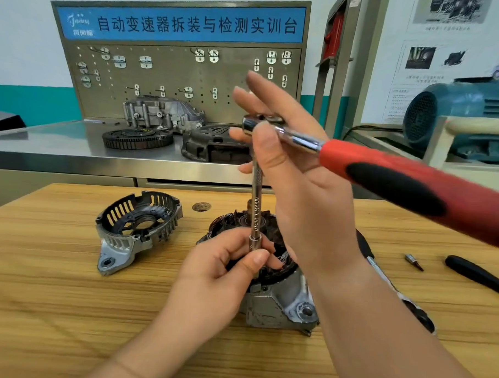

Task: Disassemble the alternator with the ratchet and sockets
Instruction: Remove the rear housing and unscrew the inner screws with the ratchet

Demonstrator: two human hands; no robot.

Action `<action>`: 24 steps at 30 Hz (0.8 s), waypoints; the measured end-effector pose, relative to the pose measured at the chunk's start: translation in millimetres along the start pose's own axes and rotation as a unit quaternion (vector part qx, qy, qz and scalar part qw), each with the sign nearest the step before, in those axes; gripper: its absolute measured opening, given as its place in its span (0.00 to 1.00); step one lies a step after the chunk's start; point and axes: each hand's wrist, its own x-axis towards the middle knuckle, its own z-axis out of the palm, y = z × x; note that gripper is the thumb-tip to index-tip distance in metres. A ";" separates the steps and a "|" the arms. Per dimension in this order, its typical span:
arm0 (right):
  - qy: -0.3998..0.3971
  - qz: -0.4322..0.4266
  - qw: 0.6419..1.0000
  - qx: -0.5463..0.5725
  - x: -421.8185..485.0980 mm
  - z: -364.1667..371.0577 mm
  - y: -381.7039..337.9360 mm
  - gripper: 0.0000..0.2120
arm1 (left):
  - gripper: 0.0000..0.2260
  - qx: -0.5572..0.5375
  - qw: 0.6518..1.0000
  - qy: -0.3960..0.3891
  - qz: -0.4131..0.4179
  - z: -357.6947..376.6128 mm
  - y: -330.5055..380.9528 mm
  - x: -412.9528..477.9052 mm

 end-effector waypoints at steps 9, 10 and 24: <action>0.008 0.160 0.965 0.206 3.8 -2.9 0.8 0.16 | 0.07 0.026 1.000 -0.012 0.002 -1.9 2.8 -0.6; 0.012 0.124 0.977 0.171 4.2 -2.9 -0.5 0.14 | 0.07 0.022 1.000 -0.007 -0.005 -1.7 2.6 -0.6; -0.025 0.178 0.946 0.269 6.4 -3.7 -1.9 0.14 | 0.08 0.012 1.000 -0.007 -0.002 -1.7 5.6 -0.6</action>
